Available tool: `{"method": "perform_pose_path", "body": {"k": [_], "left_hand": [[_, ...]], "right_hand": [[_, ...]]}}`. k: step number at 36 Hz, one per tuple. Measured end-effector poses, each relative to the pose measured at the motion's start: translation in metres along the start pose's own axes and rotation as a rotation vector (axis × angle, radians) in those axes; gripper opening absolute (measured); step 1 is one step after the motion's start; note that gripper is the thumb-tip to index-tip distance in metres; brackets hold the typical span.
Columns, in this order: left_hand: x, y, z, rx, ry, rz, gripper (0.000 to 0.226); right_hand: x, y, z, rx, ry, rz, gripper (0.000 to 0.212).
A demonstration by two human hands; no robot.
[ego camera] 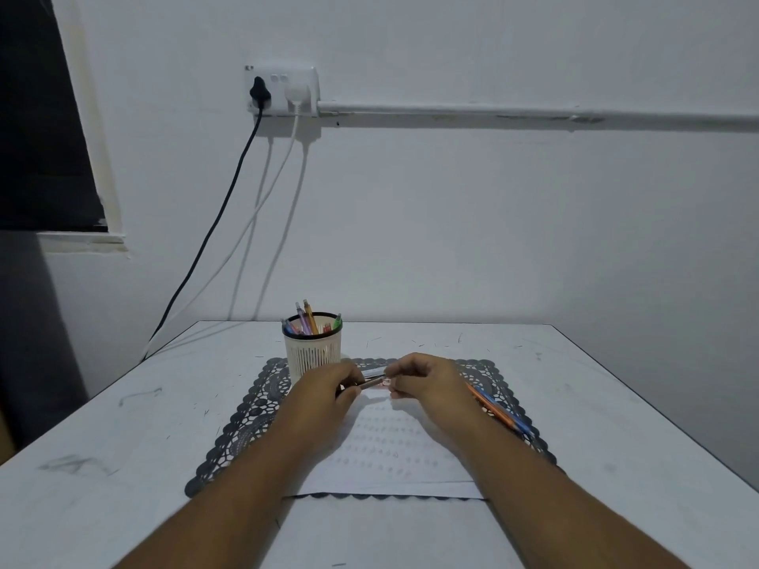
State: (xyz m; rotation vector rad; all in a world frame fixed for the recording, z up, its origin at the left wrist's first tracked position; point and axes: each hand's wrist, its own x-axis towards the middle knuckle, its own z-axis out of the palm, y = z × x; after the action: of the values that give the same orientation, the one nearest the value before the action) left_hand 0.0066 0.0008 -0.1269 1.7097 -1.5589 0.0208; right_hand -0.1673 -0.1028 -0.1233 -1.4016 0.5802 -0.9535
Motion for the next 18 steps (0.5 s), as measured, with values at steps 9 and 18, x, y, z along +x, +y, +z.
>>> {"method": "perform_pose_path", "body": {"k": [9,18], "left_hand": [[0.0021,-0.001,-0.0005,-0.006,-0.009,0.018,0.013],[0.003,-0.0023,-0.0011,-0.03,-0.036,0.044,0.013]], "right_hand": [[-0.0002,-0.0025,-0.0015,0.044,0.02,-0.027,0.02],[-0.0029,-0.0034,0.0009,0.05,0.006,-0.048,0.017]]}}
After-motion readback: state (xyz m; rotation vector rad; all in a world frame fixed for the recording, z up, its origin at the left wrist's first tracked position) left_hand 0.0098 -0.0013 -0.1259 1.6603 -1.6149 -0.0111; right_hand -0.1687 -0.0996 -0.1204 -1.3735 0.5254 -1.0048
